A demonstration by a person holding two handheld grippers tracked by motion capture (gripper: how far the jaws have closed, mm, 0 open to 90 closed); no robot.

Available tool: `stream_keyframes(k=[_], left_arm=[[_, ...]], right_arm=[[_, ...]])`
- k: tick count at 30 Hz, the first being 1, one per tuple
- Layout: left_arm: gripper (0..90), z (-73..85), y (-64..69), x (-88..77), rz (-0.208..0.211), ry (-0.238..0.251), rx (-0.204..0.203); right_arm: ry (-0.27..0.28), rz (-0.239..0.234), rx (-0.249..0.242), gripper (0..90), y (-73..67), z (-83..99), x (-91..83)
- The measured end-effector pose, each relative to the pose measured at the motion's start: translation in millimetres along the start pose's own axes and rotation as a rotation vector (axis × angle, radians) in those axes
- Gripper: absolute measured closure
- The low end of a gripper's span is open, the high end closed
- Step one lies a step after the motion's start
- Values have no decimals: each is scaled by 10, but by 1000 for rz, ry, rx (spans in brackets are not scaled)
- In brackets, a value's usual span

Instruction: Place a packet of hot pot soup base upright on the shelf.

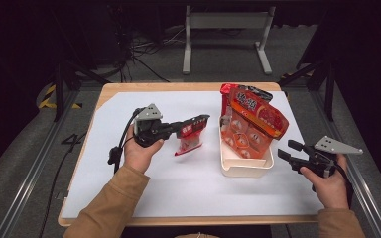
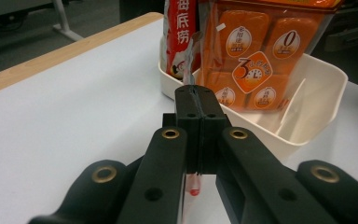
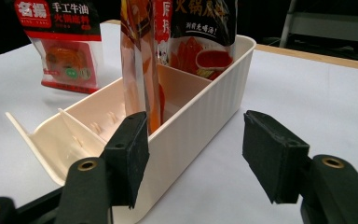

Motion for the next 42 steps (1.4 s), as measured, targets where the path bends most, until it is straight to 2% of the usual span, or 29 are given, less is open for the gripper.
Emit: stream_keyframes(k=[6,9,13,15,16,19,23,26,33,38,42], left_arm=[[900,-32,5,-82,8,7,25],[900,-51,38,-109,27,7,21],[900,-122,128,-170,63,10,46],[900,-151,175,-193,92,10,48],[900,-151,175,-193,92,10,48],[900,-222,233,-262,124,20,70],[900,-281,269,-313,140,20,89],[900,-344,318,-350,157,15,119],[900,-450,386,-386,188,30,152],[900,-549,459,-407,225,47,195],[900,-589,491,-406,242,59,206]], right_arm=[[-5,2,3,407,12,13,5],[-4,2,2,406,18,14,10],[-9,8,0,405,31,23,14],[-14,10,-2,403,37,29,14],[-14,10,-2,403,37,29,14],[-21,15,-4,402,53,42,19],[-26,12,3,401,54,51,23],[-31,12,3,399,59,57,28],[-33,12,6,398,59,59,23],[-30,11,8,396,58,57,17],[-29,10,8,395,58,56,12]])
Point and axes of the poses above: each handheld gripper's, and its own axes: x roughly forward along the jaws, z roughly out of its underside, y roughly to its right, the point moved 8 cm from there along x, roughly forward along the jaws, and after that the axes turned 14 degrees about x, right-handed, at the moved point
